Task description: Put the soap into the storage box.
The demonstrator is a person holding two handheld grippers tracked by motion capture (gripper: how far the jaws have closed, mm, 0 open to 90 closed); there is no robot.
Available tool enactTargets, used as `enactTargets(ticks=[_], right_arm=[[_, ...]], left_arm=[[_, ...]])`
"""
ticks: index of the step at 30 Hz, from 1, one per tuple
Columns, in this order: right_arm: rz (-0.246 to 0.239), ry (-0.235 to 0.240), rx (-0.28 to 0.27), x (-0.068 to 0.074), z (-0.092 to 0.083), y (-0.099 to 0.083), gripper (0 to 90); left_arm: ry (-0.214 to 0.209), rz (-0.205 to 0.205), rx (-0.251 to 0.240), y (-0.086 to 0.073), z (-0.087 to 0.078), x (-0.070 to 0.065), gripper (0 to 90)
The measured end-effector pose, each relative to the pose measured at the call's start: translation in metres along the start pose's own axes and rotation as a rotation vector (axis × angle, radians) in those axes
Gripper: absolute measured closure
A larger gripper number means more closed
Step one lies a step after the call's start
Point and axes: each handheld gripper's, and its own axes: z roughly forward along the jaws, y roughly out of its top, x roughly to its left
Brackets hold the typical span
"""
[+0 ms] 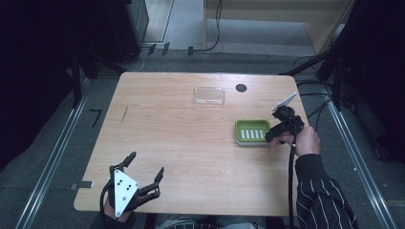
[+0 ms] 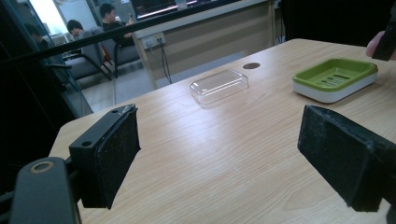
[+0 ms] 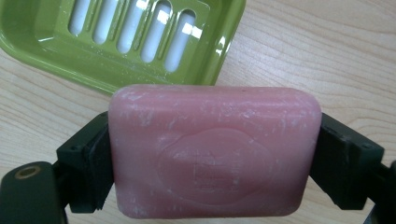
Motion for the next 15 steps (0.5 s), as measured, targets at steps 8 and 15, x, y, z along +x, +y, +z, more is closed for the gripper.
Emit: enactTargets(ticks=[8,15], right_arm=[[-0.011,0.005,0.007,0.0034,0.0011,0.0052,13.4],[-0.019,0.011,0.007,0.0065,0.0019,0.0101,13.4]], left_arm=[[0.001,0.000,0.001,0.0000,-0.0001,-0.0001,13.1],[0.001,-0.002,0.001,0.0000,0.0001,0.0000,13.1]])
